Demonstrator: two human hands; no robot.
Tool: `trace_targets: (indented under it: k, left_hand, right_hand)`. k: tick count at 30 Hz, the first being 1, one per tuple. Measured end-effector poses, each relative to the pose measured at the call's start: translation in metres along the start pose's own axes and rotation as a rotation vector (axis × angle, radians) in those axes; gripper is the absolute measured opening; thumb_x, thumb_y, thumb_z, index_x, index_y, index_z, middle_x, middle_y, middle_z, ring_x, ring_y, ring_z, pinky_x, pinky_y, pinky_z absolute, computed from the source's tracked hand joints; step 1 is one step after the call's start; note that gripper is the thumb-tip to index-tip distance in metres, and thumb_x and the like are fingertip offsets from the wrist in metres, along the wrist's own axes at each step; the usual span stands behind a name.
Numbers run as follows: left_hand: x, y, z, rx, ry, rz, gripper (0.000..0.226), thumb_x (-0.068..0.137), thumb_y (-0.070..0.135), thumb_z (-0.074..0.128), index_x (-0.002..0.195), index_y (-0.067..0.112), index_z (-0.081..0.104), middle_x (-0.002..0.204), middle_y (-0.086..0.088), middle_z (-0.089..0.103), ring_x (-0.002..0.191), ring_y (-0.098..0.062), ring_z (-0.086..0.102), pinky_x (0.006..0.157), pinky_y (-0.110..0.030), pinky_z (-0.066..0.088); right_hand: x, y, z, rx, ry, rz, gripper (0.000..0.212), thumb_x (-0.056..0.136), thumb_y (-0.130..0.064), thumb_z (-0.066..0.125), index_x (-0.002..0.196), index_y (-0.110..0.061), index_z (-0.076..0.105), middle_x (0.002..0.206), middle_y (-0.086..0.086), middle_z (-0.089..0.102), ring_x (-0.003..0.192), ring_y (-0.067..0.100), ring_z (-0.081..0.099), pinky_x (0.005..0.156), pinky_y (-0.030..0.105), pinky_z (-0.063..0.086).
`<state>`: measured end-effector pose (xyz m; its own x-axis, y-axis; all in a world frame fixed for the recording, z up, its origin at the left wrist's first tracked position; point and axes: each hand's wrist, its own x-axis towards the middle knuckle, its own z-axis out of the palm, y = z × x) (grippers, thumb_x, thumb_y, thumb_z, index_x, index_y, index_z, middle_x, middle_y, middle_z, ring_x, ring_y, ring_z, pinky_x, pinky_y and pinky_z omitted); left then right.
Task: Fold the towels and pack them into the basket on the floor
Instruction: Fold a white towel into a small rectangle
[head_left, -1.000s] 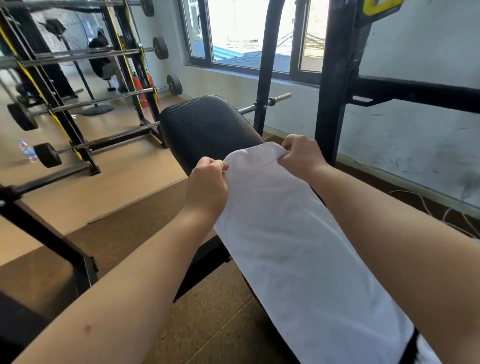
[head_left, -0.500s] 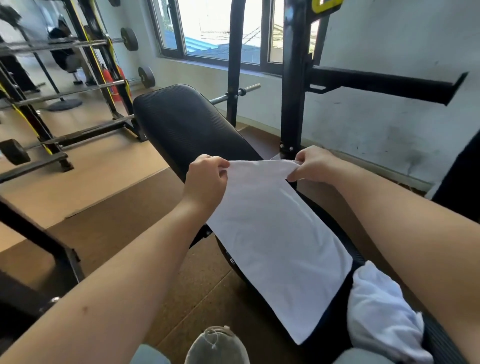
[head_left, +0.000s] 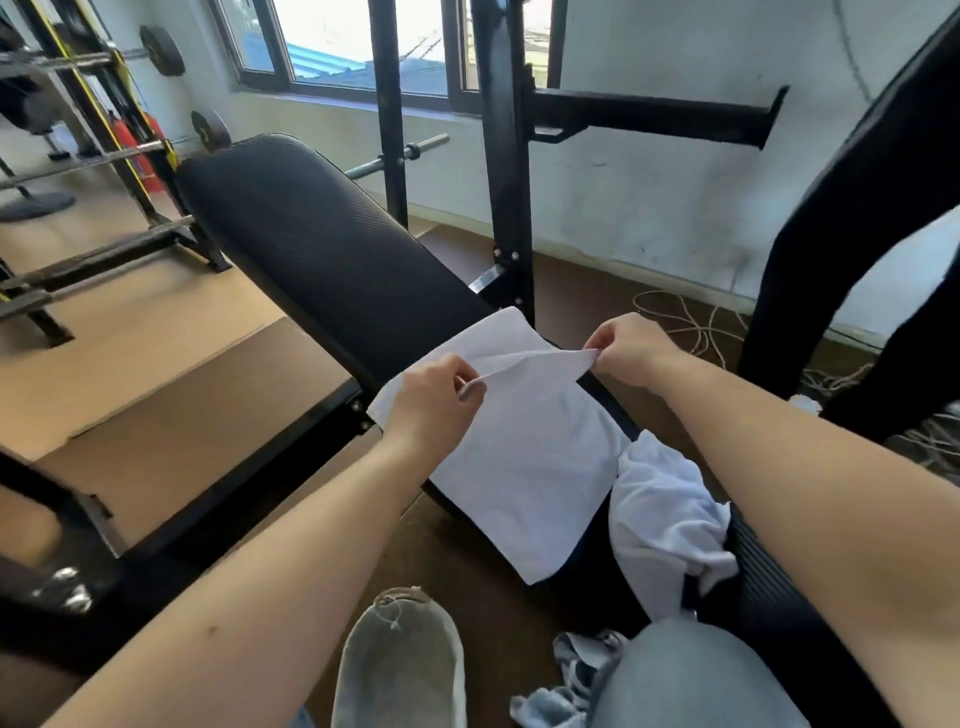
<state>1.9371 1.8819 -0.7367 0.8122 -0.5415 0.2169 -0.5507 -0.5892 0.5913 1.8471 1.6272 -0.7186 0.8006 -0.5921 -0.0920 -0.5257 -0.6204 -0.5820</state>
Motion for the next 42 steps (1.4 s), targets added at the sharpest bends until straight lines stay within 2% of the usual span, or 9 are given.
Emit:
trace_targets:
  k: [9,14,20,24,27,30,32,36,42]
  left_hand:
    - [-0.039,0.013,0.052,0.077,-0.426,0.081,0.009,0.096,0.036,0.065,0.095,0.028,0.061,0.103,0.006,0.057,0.093,-0.015,0.057,0.077,-0.026,0.045]
    - [-0.049,0.005,0.072,0.116,-0.501,0.097,0.011,0.095,0.045,0.062,0.097,0.034,0.063,0.104,0.012,0.056,0.095,-0.011,0.057,0.081,-0.026,0.048]
    - [-0.050,-0.004,0.075,0.111,-0.540,0.056,0.034,0.092,0.061,0.059,0.112,0.035,0.068,0.107,0.015,0.053,0.101,-0.008,0.055,0.086,-0.026,0.048]
    - [-0.049,-0.010,0.075,0.167,-0.501,0.073,0.028,0.095,0.049,0.061,0.120,0.035,0.065,0.119,0.014,0.052,0.112,-0.012,0.056,0.095,-0.029,0.048]
    - [-0.056,-0.013,0.076,0.322,-0.528,0.202,0.048,0.088,0.053,0.067,0.132,0.037,0.055,0.138,0.009,0.044,0.127,-0.018,0.048,0.102,-0.033,0.044]
    - [-0.069,-0.017,0.083,0.677,-0.550,0.406,0.082,0.075,0.067,0.071,0.145,0.039,0.038,0.157,-0.003,0.021,0.139,-0.031,0.029,0.112,-0.047,0.032]
    - [-0.078,-0.020,0.087,0.767,-0.514,0.479,0.071,0.080,0.057,0.071,0.142,0.039,0.042,0.161,-0.007,0.017,0.140,-0.035,0.026,0.111,-0.049,0.028]
    - [-0.085,-0.016,0.086,0.604,-0.451,0.493,0.030,0.098,0.045,0.055,0.125,0.036,0.065,0.152,0.000,0.038,0.136,-0.027,0.039,0.109,-0.045,0.034]
    - [-0.095,0.016,0.081,0.253,-0.520,0.555,0.026,0.104,0.041,0.048,0.118,0.025,0.062,0.109,0.008,0.065,0.085,-0.013,0.061,0.075,-0.031,0.054]
  right_hand:
    - [-0.031,0.065,0.023,-0.296,-0.038,0.011,0.042,0.083,0.002,0.048,0.079,-0.031,0.072,0.096,0.001,0.075,0.083,0.020,0.066,0.073,0.027,0.049]
    - [-0.030,0.082,0.045,-0.227,-0.095,0.031,0.031,0.093,-0.011,0.052,0.115,-0.021,0.072,0.119,0.002,0.070,0.104,0.024,0.064,0.088,0.030,0.050]
    - [-0.014,0.089,0.081,-0.104,-0.234,0.160,0.052,0.095,-0.027,0.062,0.145,-0.017,0.050,0.143,0.009,0.057,0.130,0.029,0.054,0.101,0.035,0.045]
    - [-0.005,0.089,0.093,0.021,-0.122,0.218,0.034,0.095,-0.025,0.060,0.126,-0.011,0.062,0.122,0.010,0.067,0.115,0.032,0.060,0.089,0.036,0.046]
    - [0.000,0.094,0.088,0.275,-0.019,0.279,0.016,0.088,-0.020,0.060,0.095,-0.010,0.071,0.097,0.013,0.072,0.092,0.032,0.070,0.080,0.037,0.058]
    - [0.001,0.103,0.075,0.610,0.037,0.400,0.008,0.088,-0.009,0.063,0.092,-0.008,0.069,0.103,0.020,0.071,0.084,0.032,0.074,0.073,0.043,0.065]
    - [-0.004,0.109,0.063,0.671,0.049,0.421,0.009,0.089,-0.005,0.066,0.097,-0.008,0.068,0.106,0.020,0.070,0.086,0.031,0.073,0.064,0.034,0.063]
    - [-0.011,0.114,0.047,0.676,0.087,0.390,0.010,0.089,-0.003,0.067,0.095,-0.011,0.069,0.103,0.019,0.070,0.079,0.028,0.068,0.059,0.030,0.057]
    - [-0.026,0.118,0.026,0.434,0.207,0.358,0.019,0.091,-0.005,0.059,0.100,-0.016,0.071,0.094,0.011,0.071,0.074,0.024,0.068,0.046,0.023,0.051]
